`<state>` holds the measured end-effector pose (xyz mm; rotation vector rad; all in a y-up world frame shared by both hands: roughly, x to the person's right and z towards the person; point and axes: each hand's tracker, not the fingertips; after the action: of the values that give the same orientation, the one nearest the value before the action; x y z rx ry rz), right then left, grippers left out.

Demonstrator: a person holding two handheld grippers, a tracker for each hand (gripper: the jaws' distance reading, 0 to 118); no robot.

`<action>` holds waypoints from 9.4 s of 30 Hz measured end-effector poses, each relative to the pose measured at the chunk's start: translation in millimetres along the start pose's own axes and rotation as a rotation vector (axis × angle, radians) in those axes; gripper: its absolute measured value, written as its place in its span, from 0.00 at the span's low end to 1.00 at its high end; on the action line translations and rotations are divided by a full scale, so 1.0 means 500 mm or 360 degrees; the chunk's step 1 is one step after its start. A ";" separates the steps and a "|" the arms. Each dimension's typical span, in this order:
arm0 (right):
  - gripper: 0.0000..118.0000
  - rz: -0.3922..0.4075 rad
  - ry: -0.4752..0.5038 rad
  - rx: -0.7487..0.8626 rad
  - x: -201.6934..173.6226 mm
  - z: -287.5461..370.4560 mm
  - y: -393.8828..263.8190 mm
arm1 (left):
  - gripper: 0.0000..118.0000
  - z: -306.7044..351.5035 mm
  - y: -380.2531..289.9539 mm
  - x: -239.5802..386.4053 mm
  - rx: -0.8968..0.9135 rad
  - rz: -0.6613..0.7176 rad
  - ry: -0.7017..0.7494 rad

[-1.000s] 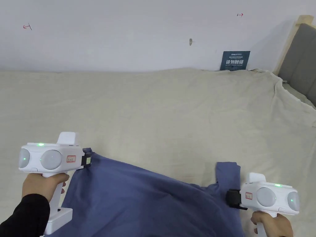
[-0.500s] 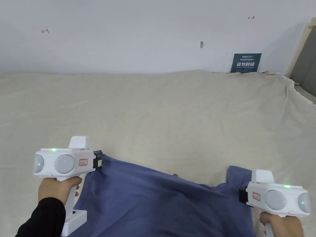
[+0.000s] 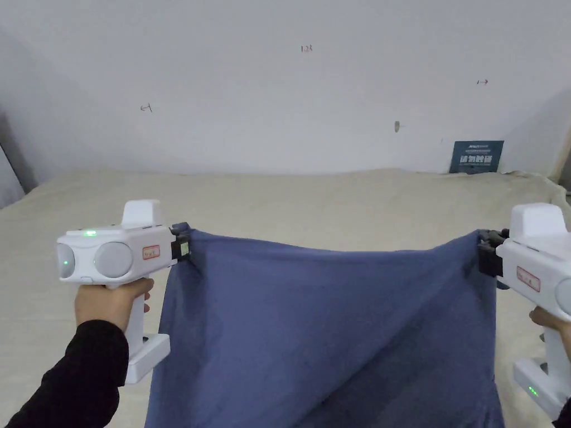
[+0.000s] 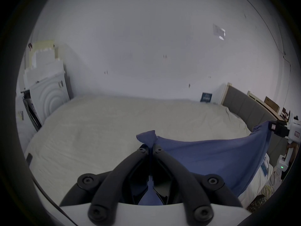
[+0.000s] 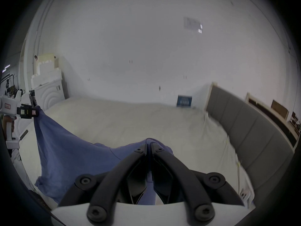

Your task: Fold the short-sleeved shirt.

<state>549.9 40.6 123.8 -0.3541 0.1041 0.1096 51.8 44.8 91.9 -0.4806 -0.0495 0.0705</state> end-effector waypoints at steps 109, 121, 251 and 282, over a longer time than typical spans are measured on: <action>0.84 -0.0336 -0.0060 -0.0431 -0.068 0.323 -0.452 | 0.91 0.279 -0.527 0.014 -0.0190 0.0318 0.0176; 0.50 -0.0176 -0.0165 0.0028 -0.107 0.368 -0.309 | 0.50 0.322 -0.431 0.084 0.0194 0.0052 0.0243; 0.77 -0.0285 -0.0103 -0.0565 -0.048 -0.026 -0.370 | 0.85 -0.082 -0.352 0.059 -0.0577 0.0223 0.0045; 0.00 -0.0203 -0.0159 0.0040 -0.079 0.313 -0.290 | 0.00 0.247 -0.411 0.085 0.0044 0.0033 0.0107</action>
<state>542.0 -43.2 323.6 -0.3289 -0.0157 -0.0001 97.5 -76.7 297.9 -0.4555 0.0223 0.0754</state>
